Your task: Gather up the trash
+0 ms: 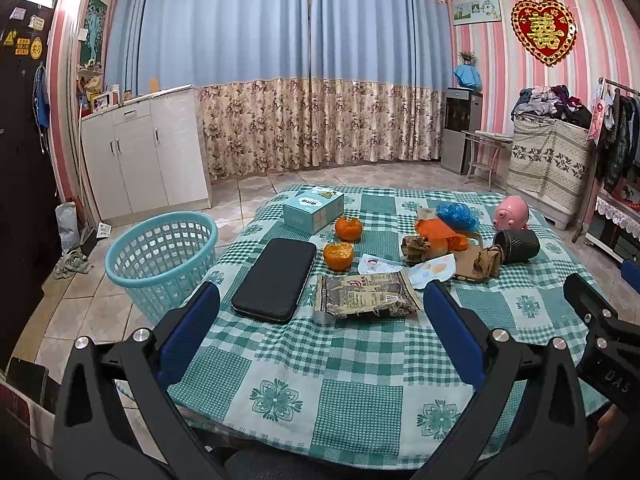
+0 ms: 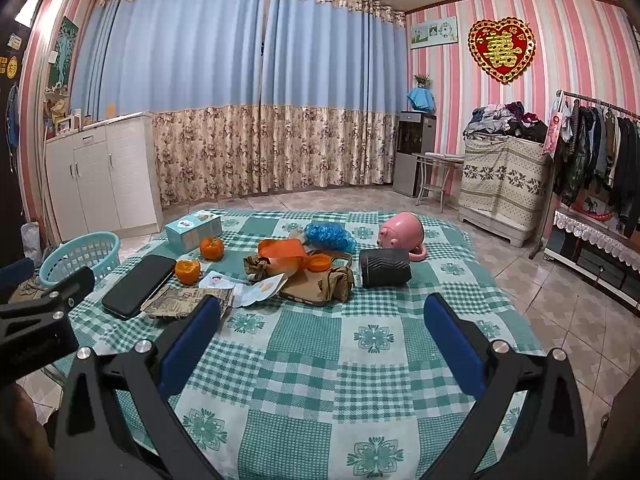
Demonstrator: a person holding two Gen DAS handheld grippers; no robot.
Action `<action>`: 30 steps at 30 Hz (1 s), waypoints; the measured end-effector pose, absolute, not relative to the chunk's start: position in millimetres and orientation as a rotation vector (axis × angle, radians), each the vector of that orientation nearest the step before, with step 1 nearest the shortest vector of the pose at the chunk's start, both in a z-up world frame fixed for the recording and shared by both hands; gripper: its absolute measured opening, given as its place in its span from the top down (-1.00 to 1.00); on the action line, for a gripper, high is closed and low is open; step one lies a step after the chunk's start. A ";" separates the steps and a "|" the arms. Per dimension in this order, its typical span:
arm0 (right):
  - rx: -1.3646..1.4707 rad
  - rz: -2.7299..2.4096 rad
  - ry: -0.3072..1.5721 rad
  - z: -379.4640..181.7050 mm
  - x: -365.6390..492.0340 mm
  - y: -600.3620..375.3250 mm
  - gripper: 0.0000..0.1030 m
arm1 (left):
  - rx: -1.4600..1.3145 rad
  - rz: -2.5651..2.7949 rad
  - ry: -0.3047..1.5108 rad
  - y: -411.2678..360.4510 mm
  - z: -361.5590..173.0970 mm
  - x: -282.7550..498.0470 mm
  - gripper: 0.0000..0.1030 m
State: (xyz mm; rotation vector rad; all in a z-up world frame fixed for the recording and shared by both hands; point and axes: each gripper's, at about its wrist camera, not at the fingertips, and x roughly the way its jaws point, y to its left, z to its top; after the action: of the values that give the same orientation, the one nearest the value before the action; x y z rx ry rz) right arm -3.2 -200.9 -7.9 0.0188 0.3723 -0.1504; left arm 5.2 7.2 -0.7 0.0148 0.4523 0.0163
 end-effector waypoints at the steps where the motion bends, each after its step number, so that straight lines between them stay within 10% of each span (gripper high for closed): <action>1: 0.019 -0.151 0.371 -8.5 -3.8 -201.3 -0.93 | 0.017 0.015 0.452 6.9 -1.0 5.4 -0.91; 30: 0.017 -0.153 0.369 -12.3 -2.8 -202.5 -0.93 | 0.029 0.019 0.438 4.6 -1.8 3.1 -0.91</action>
State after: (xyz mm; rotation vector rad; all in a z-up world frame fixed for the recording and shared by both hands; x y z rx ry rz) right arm -2.8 -202.5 -12.3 0.0170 0.3694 -0.1528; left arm 3.1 4.6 -1.8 0.0286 0.4378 0.0189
